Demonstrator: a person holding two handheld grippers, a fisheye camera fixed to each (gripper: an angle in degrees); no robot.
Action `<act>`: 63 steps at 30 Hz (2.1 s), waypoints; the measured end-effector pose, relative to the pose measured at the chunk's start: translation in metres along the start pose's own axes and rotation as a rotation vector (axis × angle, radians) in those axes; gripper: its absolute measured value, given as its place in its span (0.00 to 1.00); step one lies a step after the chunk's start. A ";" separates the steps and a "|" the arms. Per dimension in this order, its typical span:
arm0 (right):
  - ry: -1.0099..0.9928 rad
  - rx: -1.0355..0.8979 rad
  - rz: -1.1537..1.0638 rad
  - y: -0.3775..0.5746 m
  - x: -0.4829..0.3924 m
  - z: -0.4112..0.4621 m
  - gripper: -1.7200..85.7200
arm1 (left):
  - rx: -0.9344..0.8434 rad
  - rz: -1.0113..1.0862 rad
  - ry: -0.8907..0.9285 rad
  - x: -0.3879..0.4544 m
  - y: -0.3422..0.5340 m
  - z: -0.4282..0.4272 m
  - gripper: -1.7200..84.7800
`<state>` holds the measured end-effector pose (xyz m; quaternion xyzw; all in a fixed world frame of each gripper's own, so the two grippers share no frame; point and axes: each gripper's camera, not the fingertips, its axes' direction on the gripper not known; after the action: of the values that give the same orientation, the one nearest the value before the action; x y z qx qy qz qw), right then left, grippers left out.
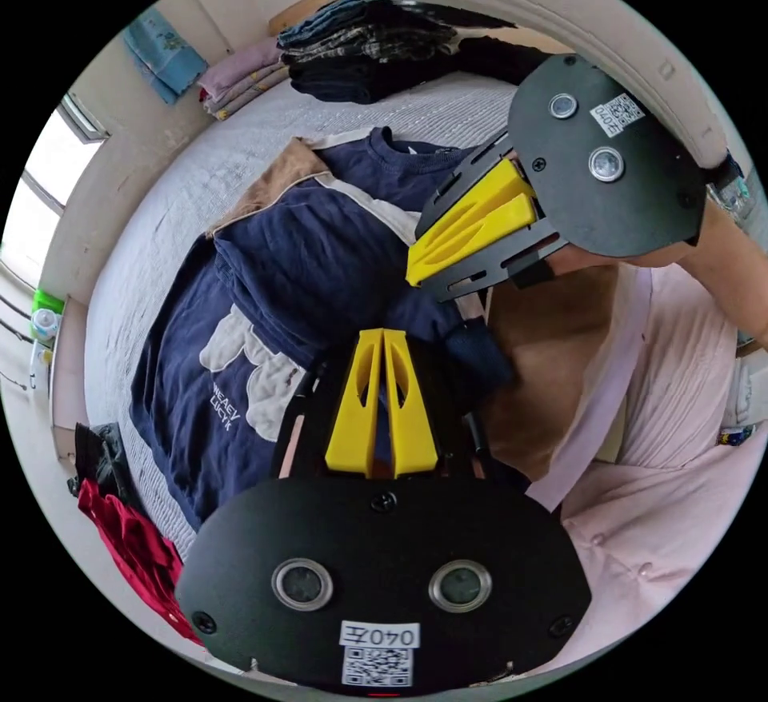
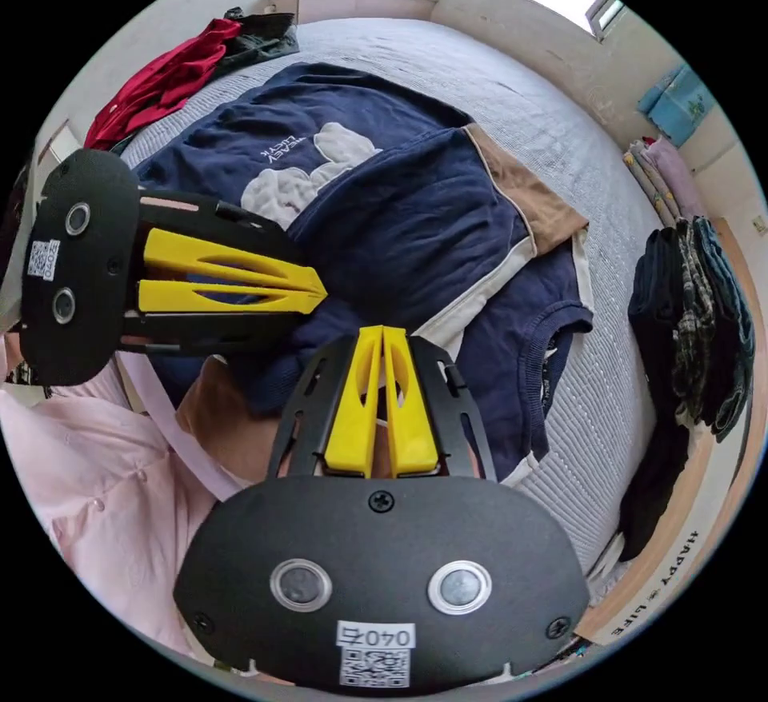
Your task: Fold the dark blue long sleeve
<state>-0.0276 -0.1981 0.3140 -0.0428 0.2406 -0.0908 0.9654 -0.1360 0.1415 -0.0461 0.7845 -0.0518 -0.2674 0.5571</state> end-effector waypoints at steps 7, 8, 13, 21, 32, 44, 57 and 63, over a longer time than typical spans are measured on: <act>-0.028 0.283 0.097 -0.073 0.057 -0.032 0.01 | 0.102 0.072 -0.077 0.045 0.013 -0.027 0.01; -0.008 0.269 0.120 -0.096 0.065 -0.021 0.01 | 0.067 0.103 -0.150 0.059 0.015 -0.017 0.01; -0.031 0.217 0.192 -0.171 0.086 0.030 0.01 | 0.046 0.142 -0.293 0.089 0.028 0.010 0.01; -0.090 0.034 0.222 -0.215 0.101 0.101 0.01 | 0.065 0.000 -0.026 0.046 0.036 0.011 0.01; -0.245 0.344 0.165 -0.053 0.079 0.002 0.01 | 0.274 -0.113 -0.001 0.028 0.072 -0.039 0.01; -0.040 0.110 0.046 0.068 -0.061 0.076 0.01 | 0.124 -0.372 0.102 -0.022 0.086 0.000 0.01; 0.211 0.268 -0.046 0.092 -0.161 0.086 0.10 | 0.186 -0.364 0.056 -0.016 0.133 -0.020 0.01; 0.264 0.217 -0.061 0.093 -0.187 0.107 0.10 | 0.189 -0.256 -0.034 0.013 0.125 -0.016 0.01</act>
<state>-0.1251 -0.0662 0.4820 0.0668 0.3525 -0.1501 0.9213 -0.0908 0.1033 0.0657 0.8291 0.0143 -0.3434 0.4409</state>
